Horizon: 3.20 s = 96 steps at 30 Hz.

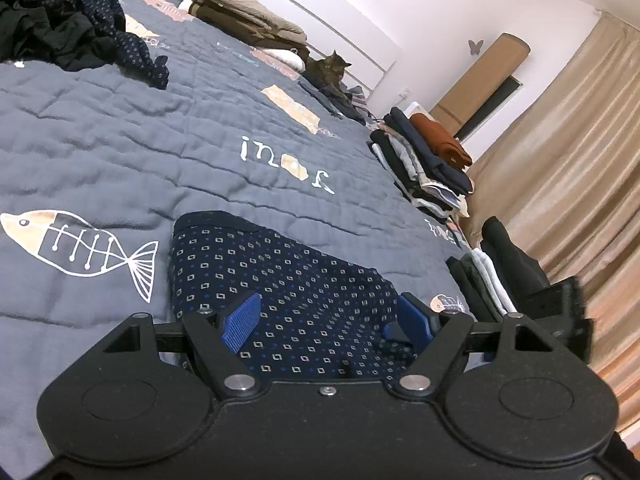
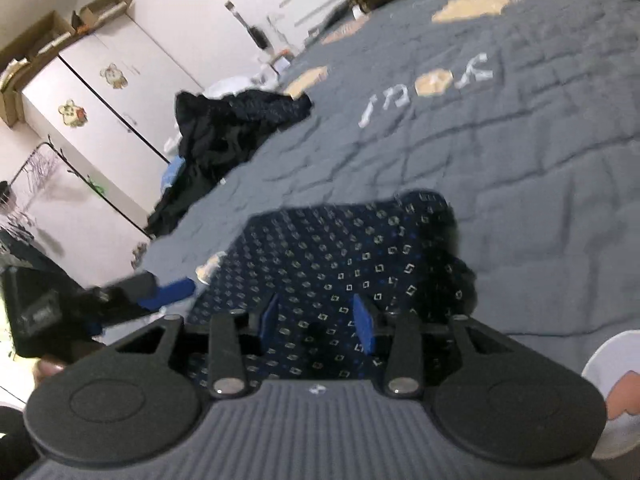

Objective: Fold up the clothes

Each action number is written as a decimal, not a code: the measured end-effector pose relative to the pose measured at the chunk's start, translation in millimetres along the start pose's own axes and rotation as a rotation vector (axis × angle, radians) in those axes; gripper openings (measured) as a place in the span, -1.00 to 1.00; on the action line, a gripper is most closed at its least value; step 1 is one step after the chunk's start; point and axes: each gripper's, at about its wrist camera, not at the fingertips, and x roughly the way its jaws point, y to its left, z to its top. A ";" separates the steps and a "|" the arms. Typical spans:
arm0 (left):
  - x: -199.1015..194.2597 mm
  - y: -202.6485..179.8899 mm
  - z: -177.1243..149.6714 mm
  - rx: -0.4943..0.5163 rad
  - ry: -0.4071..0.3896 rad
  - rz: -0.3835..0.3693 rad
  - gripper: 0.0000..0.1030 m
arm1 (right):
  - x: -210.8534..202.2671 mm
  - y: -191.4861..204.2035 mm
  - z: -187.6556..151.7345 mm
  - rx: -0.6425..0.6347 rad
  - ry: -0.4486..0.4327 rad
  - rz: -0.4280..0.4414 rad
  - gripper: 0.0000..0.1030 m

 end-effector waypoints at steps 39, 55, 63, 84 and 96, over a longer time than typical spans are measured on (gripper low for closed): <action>-57.3 -32.0 -48.4 0.067 0.007 0.055 0.87 | -68.1 46.2 -130.7 0.015 0.027 -0.112 -0.11; -88.4 -64.7 -66.2 0.160 -0.004 0.193 0.99 | -80.8 109.8 -135.4 -0.070 -0.025 -0.291 0.12; -110.1 -82.4 -75.2 0.218 0.035 0.271 0.99 | -89.8 129.2 -138.5 -0.062 -0.039 -0.351 0.13; -146.3 -119.3 -72.6 0.325 0.107 0.435 1.00 | -107.7 168.8 -122.9 -0.046 -0.008 -0.412 0.13; -164.9 -122.6 -67.9 0.341 0.205 0.478 1.00 | -108.0 198.1 -111.4 -0.100 0.084 -0.445 0.13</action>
